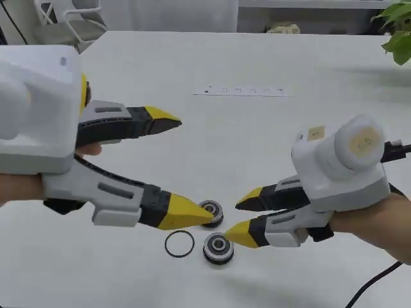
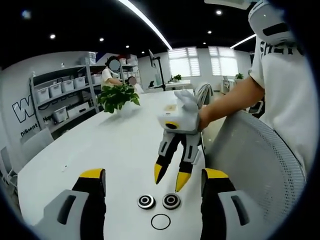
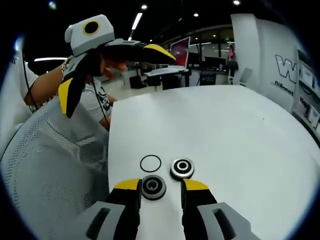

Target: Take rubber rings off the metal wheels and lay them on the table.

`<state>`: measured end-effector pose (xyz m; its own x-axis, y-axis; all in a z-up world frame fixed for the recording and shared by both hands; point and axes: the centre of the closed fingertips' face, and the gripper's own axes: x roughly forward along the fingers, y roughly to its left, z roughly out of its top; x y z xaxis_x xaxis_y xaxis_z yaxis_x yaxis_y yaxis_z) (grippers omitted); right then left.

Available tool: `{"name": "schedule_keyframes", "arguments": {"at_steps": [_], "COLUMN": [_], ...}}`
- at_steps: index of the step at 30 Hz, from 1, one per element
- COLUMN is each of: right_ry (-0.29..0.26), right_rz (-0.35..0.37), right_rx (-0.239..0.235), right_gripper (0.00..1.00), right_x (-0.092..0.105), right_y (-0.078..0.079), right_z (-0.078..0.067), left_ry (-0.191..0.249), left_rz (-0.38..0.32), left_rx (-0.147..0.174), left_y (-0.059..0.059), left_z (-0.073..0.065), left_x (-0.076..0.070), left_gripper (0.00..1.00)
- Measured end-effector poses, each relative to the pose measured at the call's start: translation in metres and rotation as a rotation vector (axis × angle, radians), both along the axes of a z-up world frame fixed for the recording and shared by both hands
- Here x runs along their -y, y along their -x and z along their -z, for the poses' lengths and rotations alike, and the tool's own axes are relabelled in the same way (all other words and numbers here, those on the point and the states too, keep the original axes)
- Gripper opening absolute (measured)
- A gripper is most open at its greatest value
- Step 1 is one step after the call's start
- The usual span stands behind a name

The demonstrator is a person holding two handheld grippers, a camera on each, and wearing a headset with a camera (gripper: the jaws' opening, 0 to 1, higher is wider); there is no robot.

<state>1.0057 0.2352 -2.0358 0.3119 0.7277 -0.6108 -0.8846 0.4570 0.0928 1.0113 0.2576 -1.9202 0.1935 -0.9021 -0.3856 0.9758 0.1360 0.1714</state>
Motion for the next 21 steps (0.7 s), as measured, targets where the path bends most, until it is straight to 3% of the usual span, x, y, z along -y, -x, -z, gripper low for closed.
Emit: {"name": "schedule_keyframes", "arguments": {"at_steps": [2,4,6,8,12,16,19,21], "right_ry": [0.004,0.013,0.020,0.032,0.063,0.076,0.076,0.082], "right_rz": [-0.014,-0.017,-0.022,-0.034,-0.057,-0.061,-0.056,-0.056], "right_rx": [-0.017,-0.031,-0.040,-0.062,-0.076,-0.073,-0.082,-0.086], "right_gripper": [0.29,0.29,0.27,0.27,0.27,0.27,0.26,0.24], "right_x": [-0.001,-0.001,-0.003,-0.004,-0.004,-0.003,-0.003,-0.002], "right_y": [0.004,0.005,0.007,0.011,0.016,0.016,0.015,0.016], "right_z": [0.005,0.010,0.015,0.021,0.031,0.035,0.038,0.041], "left_ry": [-0.013,-0.057,-0.061,-0.050,-0.099,-0.102,-0.116,-0.144], "left_rz": [0.005,-0.002,0.004,0.010,0.031,0.016,0.014,0.039], "left_rx": [0.003,-0.008,-0.013,-0.039,-0.035,-0.073,-0.079,-0.144], "left_y": [-0.004,-0.009,-0.010,-0.007,-0.003,-0.002,0.001,0.009], "left_z": [0.009,0.024,0.035,0.044,0.065,0.080,0.091,0.101], "left_x": [0.005,0.007,0.013,0.018,0.017,0.016,0.016,0.015], "left_gripper": [0.72,0.66,0.63,0.62,0.54,0.50,0.43,0.41]}}
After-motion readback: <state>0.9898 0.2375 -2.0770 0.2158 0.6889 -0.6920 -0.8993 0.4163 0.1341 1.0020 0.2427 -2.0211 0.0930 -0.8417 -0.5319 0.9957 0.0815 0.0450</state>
